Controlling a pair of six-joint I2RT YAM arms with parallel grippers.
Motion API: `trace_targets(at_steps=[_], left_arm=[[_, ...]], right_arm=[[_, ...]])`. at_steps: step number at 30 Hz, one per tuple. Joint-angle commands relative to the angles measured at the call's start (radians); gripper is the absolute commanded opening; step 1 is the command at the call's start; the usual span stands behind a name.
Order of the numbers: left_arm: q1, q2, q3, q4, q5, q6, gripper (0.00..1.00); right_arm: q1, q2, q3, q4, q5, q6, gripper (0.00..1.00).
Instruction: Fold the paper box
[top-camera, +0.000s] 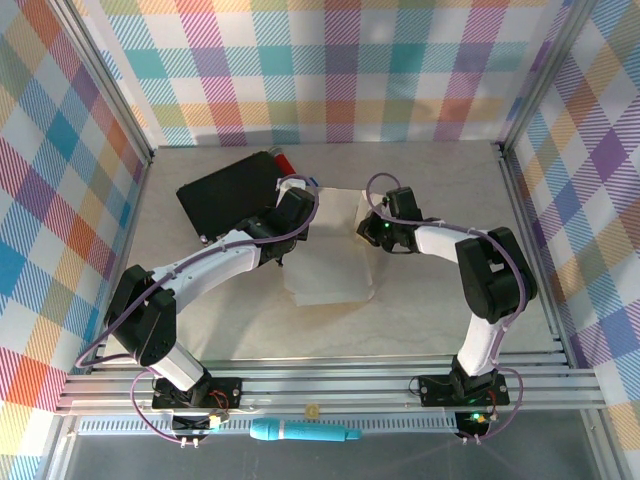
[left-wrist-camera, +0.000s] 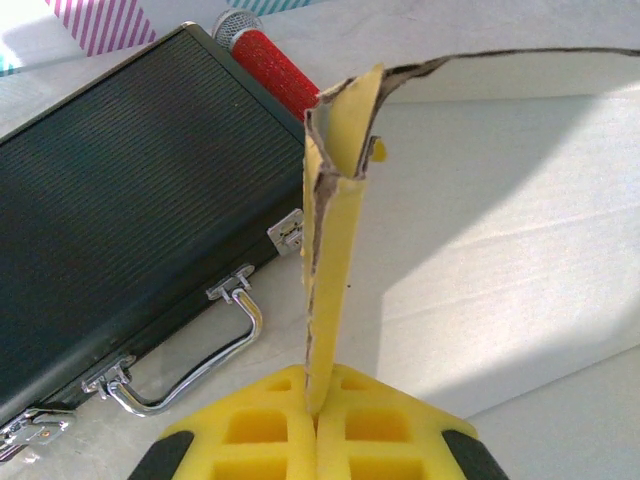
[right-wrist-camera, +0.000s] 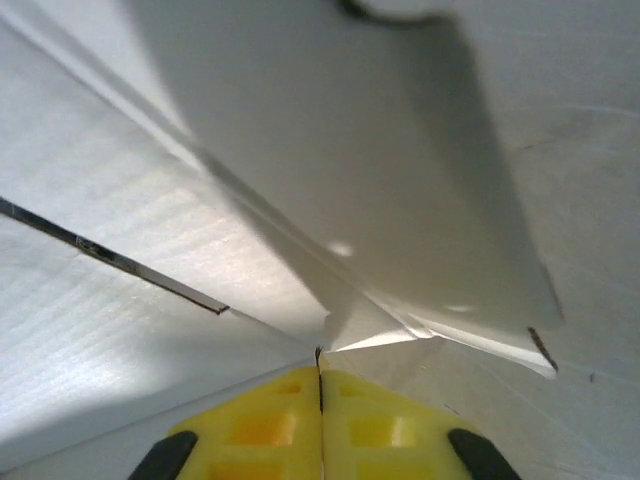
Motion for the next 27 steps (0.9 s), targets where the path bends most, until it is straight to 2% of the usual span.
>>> trace_targets(at_steps=[1, 11, 20, 27], left_arm=[[0.006, 0.014, 0.043, -0.024, 0.004, 0.010, 0.00], [0.016, 0.035, 0.073, -0.041, 0.016, -0.020, 0.00], [0.020, 0.037, 0.071, -0.052, 0.023, -0.030, 0.00], [0.022, 0.037, 0.066, -0.057, 0.021, -0.038, 0.00]], right_arm=[[0.027, 0.001, 0.049, -0.035, 0.016, -0.074, 0.00], [0.149, -0.001, 0.166, -0.277, 0.202, -0.277, 0.00], [0.271, 0.064, 0.307, -0.422, 0.363, -0.442, 0.00], [0.348, 0.122, 0.360, -0.472, 0.450, -0.512, 0.00]])
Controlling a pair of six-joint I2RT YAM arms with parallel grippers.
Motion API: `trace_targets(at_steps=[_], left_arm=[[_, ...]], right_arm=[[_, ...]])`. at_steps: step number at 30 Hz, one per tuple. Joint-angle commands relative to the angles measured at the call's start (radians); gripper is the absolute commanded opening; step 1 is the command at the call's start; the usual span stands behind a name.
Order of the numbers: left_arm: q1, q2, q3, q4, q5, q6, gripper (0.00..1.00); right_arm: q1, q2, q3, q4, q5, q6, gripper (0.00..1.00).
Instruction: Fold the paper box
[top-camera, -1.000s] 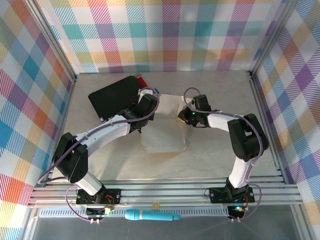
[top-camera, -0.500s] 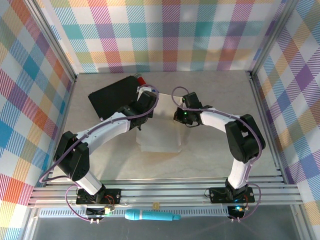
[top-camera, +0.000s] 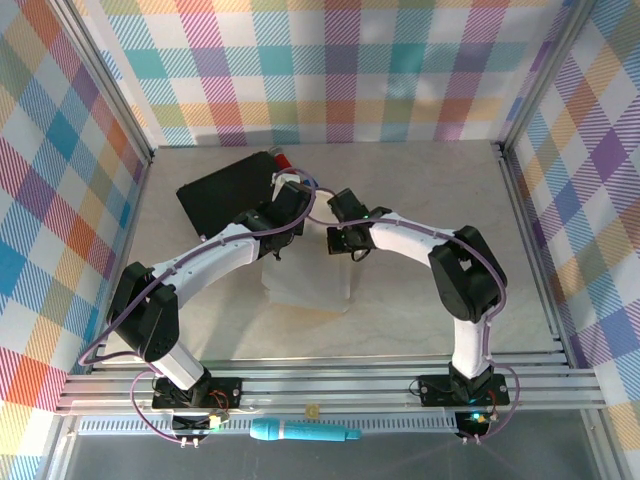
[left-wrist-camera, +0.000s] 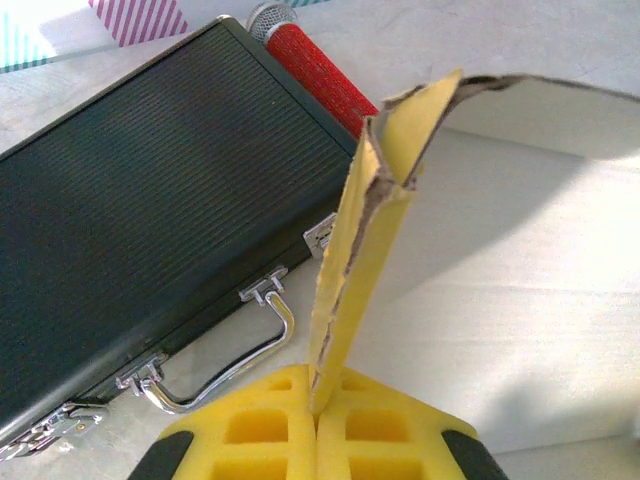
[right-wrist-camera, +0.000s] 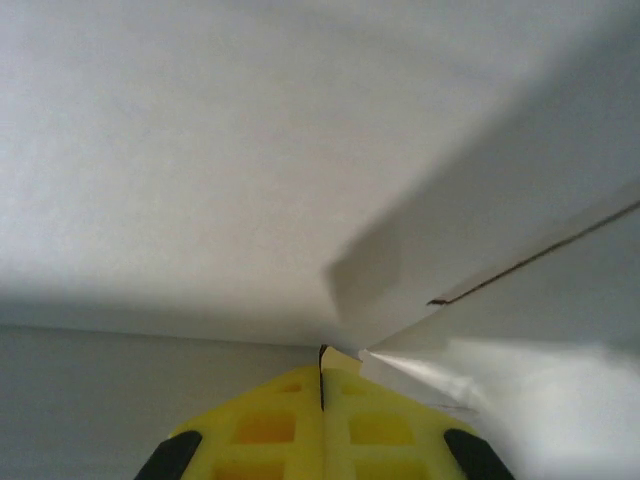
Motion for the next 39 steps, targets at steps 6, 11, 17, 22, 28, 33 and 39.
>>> trace_targets(at_steps=[6, 11, 17, 22, 28, 33, 39], left_arm=[[-0.005, 0.016, 0.012, -0.004, 0.030, -0.032, 0.00], [-0.004, 0.010, 0.009, -0.002, 0.029, -0.016, 0.00], [0.019, -0.050, -0.031, 0.051, 0.105, 0.011, 0.00], [0.048, -0.112, -0.046, 0.090, 0.226, 0.008, 0.00], [0.057, -0.163, -0.011, 0.147, 0.291, 0.003, 0.00], [0.139, -0.204, -0.009, 0.216, 0.492, -0.087, 0.00], [0.269, -0.198, 0.015, 0.267, 0.788, -0.180, 0.00]], right_arm=[[0.071, 0.032, 0.061, -0.024, 0.048, -0.102, 0.00], [0.058, -0.046, 0.079, -0.041, 0.028, -0.107, 0.23], [-0.102, -0.293, 0.009, 0.049, -0.304, -0.070, 0.51], [-0.360, -0.440, -0.079, 0.203, -0.695, 0.059, 0.55], [-0.660, -0.498, -0.184, 0.431, -0.843, 0.298, 0.54], [-0.777, -0.450, -0.194, 0.609, -0.979, 0.421, 0.51], [-0.794, -0.367, -0.133, 0.704, -1.190, 0.430, 0.46]])
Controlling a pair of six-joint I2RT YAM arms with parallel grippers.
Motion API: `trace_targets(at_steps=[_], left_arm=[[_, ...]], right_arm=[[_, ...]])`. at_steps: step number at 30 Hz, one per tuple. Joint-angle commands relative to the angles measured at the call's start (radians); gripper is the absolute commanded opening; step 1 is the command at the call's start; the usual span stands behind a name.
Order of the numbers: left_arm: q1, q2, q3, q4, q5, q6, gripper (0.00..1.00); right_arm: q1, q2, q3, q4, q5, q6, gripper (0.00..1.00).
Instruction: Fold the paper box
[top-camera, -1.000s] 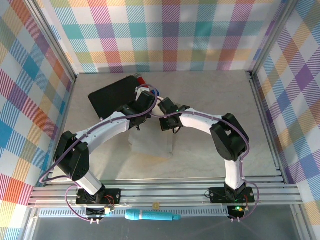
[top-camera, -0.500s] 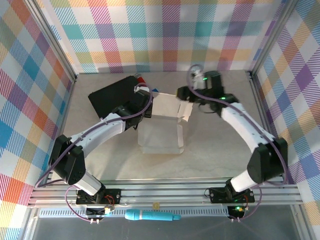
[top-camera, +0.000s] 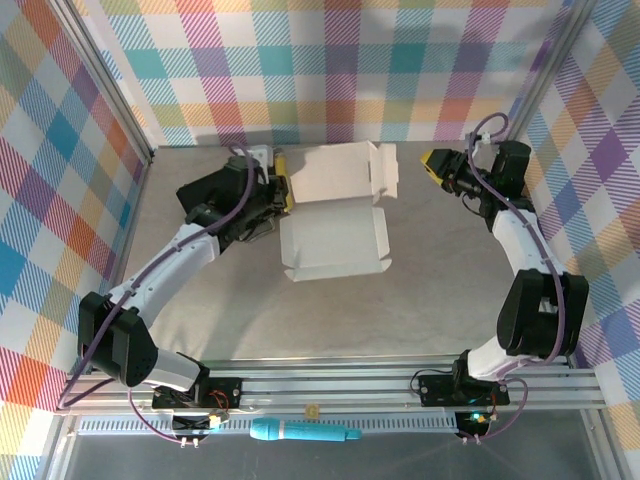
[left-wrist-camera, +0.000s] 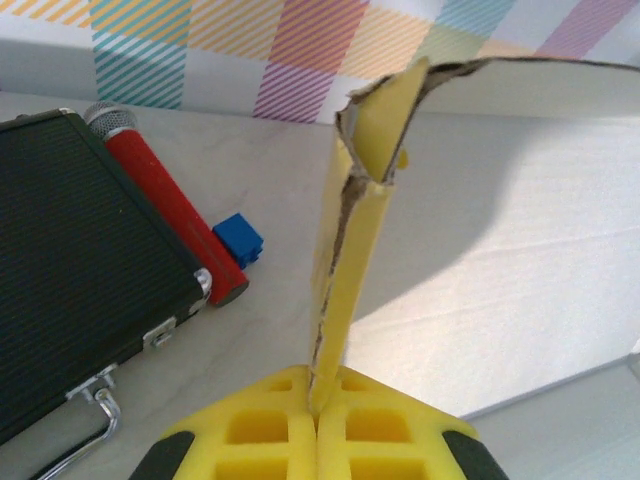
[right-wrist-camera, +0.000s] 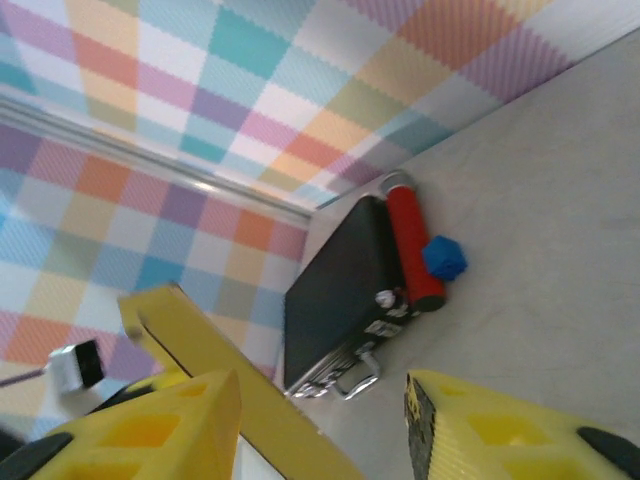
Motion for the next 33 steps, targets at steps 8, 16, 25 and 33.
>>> trace_targets(at_steps=[8, 16, 25, 33], left_arm=[[0.084, 0.020, 0.084, 0.036, 0.345, -0.052, 0.00], [0.106, 0.048, 0.098, 0.016, 0.376, -0.050, 0.00], [0.106, 0.075, 0.125, -0.012, 0.381, -0.046, 0.00], [0.107, 0.104, 0.159, -0.047, 0.390, -0.040, 0.00]], right_arm=[[0.020, 0.074, 0.073, 0.085, -0.340, -0.057, 0.44], [0.084, 0.077, 0.126, 0.071, -0.409, -0.067, 0.44], [0.112, 0.002, 0.083, 0.023, -0.392, -0.109, 0.46], [0.150, -0.006, 0.119, -0.019, -0.392, -0.133, 0.48]])
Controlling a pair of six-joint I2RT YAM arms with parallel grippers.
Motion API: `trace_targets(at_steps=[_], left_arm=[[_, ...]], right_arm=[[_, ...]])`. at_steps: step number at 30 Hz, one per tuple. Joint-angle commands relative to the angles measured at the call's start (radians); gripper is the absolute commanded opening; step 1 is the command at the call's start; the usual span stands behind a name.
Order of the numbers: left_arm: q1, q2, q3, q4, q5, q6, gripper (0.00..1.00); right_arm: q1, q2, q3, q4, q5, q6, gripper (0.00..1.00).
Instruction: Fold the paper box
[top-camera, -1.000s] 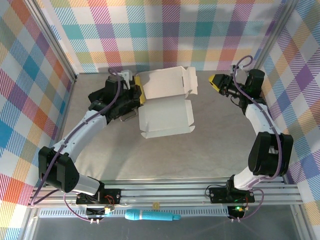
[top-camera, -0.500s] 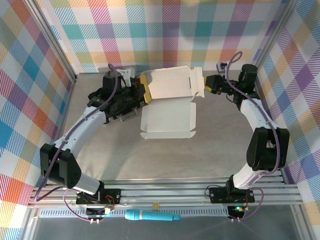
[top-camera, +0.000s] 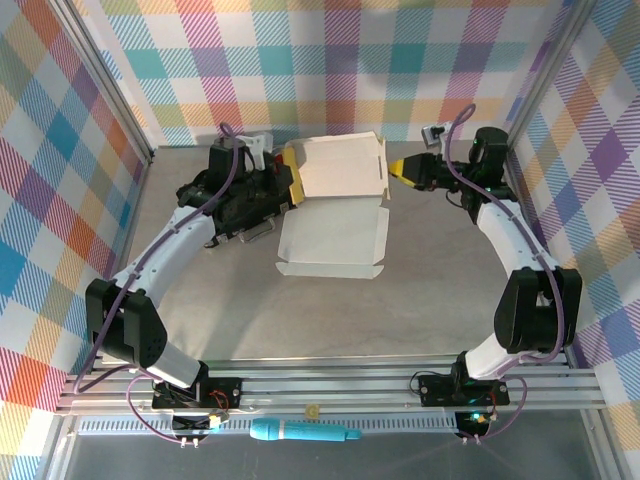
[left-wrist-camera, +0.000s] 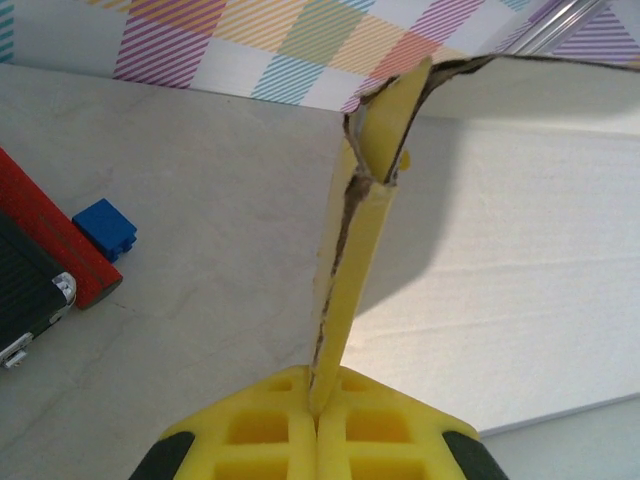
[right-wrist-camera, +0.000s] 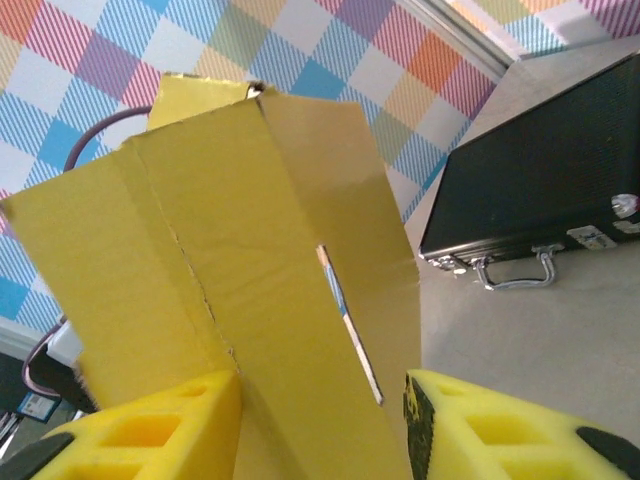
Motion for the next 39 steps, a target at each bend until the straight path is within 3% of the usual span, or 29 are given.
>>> trace_targets(at_steps=[1, 28, 39], left_arm=[[0.011, 0.009, 0.039, -0.020, 0.025, 0.003, 0.00], [0.010, 0.021, 0.053, -0.035, 0.053, -0.009, 0.00], [0.008, 0.016, 0.058, -0.042, 0.059, -0.007, 0.00]], right_arm=[[0.010, -0.025, 0.028, -0.018, -0.026, -0.038, 0.48], [0.084, -0.065, 0.137, -0.294, 0.045, -0.251, 0.57], [0.117, -0.065, 0.229, -0.596, 0.273, -0.494, 0.58]])
